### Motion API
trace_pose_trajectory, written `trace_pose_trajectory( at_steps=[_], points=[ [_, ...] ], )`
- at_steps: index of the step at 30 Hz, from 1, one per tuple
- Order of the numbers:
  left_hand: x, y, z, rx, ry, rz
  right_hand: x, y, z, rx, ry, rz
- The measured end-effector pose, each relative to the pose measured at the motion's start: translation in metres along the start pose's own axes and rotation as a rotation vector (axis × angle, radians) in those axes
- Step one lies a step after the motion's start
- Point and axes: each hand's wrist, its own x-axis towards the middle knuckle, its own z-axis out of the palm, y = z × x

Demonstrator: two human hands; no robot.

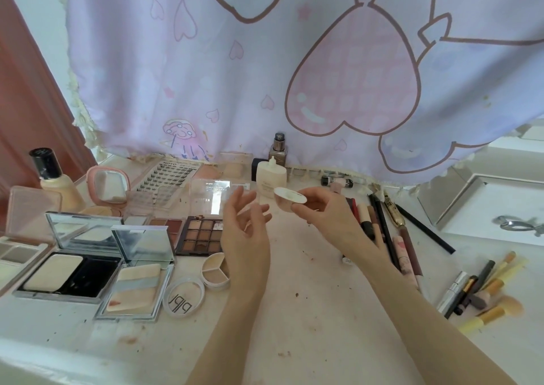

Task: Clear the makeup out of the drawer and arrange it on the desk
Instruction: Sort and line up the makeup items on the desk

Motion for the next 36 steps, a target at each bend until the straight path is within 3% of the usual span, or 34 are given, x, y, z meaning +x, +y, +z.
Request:
trace_pose_trajectory(
  at_steps=[3, 8, 36],
  points=[
    [0.000, 0.001, -0.001, -0.035, 0.078, 0.027, 0.012, 0.012, 0.015, -0.200, 0.097, 0.026],
    [0.000, 0.000, -0.001, 0.007, 0.061, 0.048, 0.027, 0.015, 0.035, -0.270, 0.043, -0.003],
    [0.002, -0.001, 0.000, -0.004, 0.052, 0.001, 0.034, 0.020, 0.049, -0.281, 0.095, -0.040]
  ],
)
